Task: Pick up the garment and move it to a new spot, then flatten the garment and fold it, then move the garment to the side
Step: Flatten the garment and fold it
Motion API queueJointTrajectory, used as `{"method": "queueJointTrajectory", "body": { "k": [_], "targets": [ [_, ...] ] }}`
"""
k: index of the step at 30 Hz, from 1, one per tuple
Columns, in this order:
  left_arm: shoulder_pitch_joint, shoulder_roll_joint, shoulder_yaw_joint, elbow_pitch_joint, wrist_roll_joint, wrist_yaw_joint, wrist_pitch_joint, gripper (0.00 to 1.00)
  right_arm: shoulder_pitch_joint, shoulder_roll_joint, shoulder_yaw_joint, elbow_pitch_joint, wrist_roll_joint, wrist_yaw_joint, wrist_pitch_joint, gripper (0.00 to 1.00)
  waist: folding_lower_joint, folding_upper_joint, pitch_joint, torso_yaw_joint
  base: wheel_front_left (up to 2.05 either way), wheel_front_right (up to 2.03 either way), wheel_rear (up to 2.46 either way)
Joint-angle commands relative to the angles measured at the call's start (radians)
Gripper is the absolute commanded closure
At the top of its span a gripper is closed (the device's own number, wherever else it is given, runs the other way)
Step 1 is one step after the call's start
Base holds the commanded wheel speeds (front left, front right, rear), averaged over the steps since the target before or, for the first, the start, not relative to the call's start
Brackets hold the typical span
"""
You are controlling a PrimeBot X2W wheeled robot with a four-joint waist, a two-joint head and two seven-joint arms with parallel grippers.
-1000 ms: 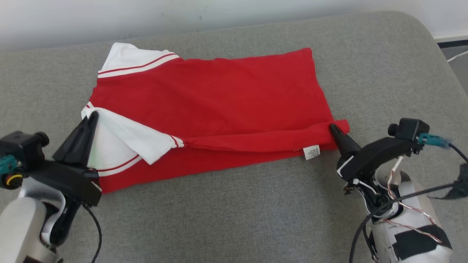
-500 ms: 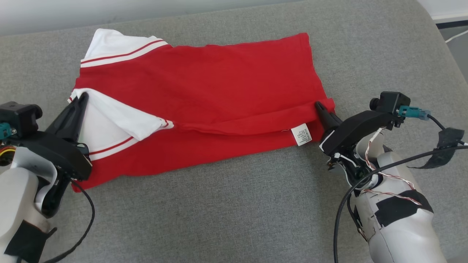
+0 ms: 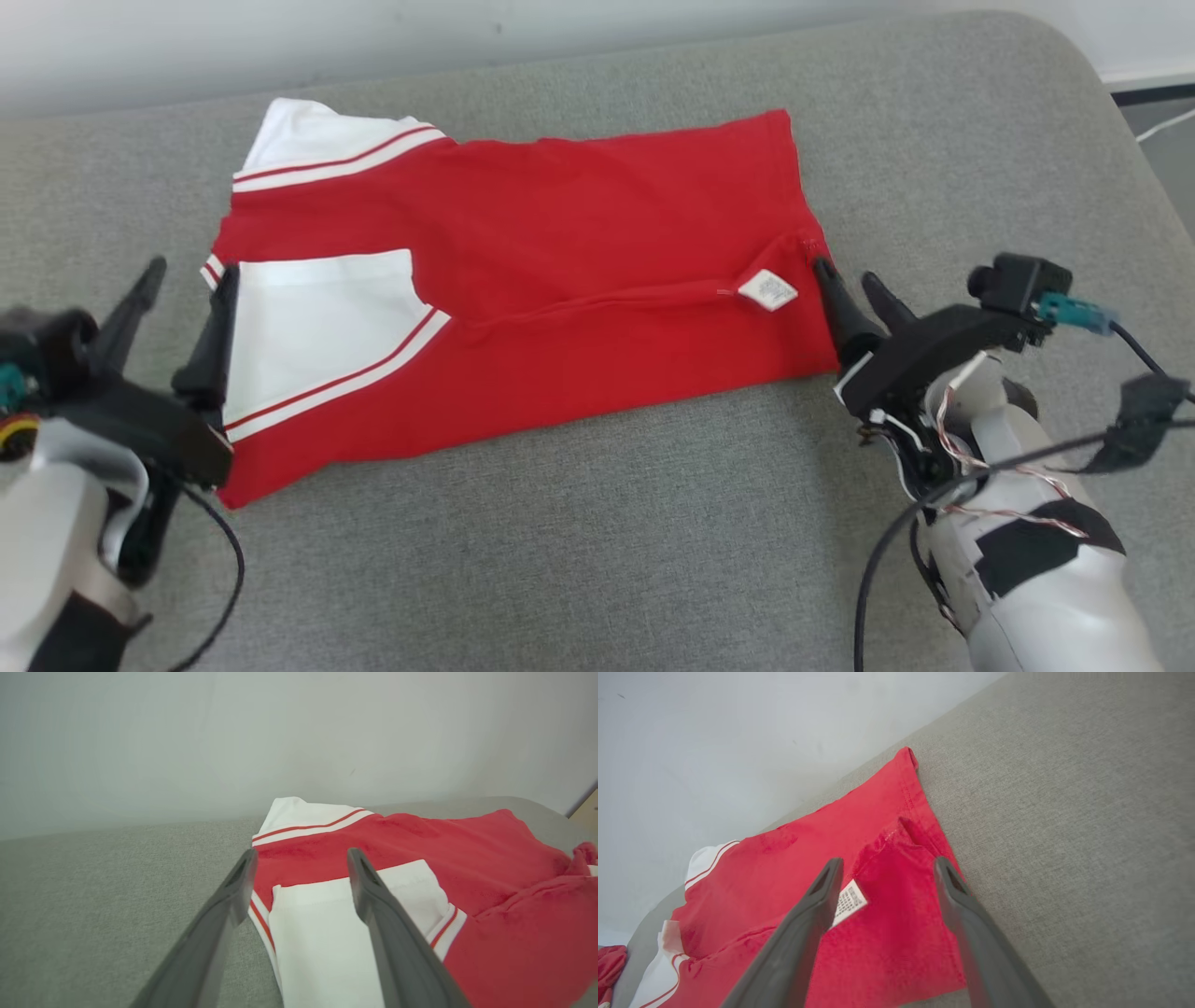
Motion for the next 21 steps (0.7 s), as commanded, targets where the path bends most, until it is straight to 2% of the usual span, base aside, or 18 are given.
{"method": "queueJointTrajectory", "body": {
  "k": [1,11,16,21],
  "targets": [
    [0.034,0.001,0.003,-0.013,-0.007,0.011,-0.011,0.0,0.026,-0.014,0.011,-0.009,-0.004,0.0,-0.014,0.0,0.0001,-0.0001,-0.017,0.013,0.0,0.0,0.0],
    [0.188,0.001,0.01,-0.128,-0.01,0.083,-0.037,0.0,0.101,-0.079,0.042,-0.051,-0.044,0.0,-0.064,0.0,0.0001,-0.0001,-0.05,0.029,0.0,0.0,0.0],
    [0.26,-0.01,0.014,-0.168,-0.025,0.121,-0.042,0.0,0.123,-0.091,0.04,-0.064,-0.07,0.0,-0.076,0.0,0.0001,-0.0001,-0.046,0.032,0.0,0.0,0.0],
    [0.295,-0.007,-0.001,-0.17,0.005,0.147,-0.05,0.0,0.127,-0.097,0.038,-0.062,-0.123,0.0,-0.092,0.0,0.0001,-0.0001,-0.034,0.036,0.0,0.0,0.0]
  ]
}}
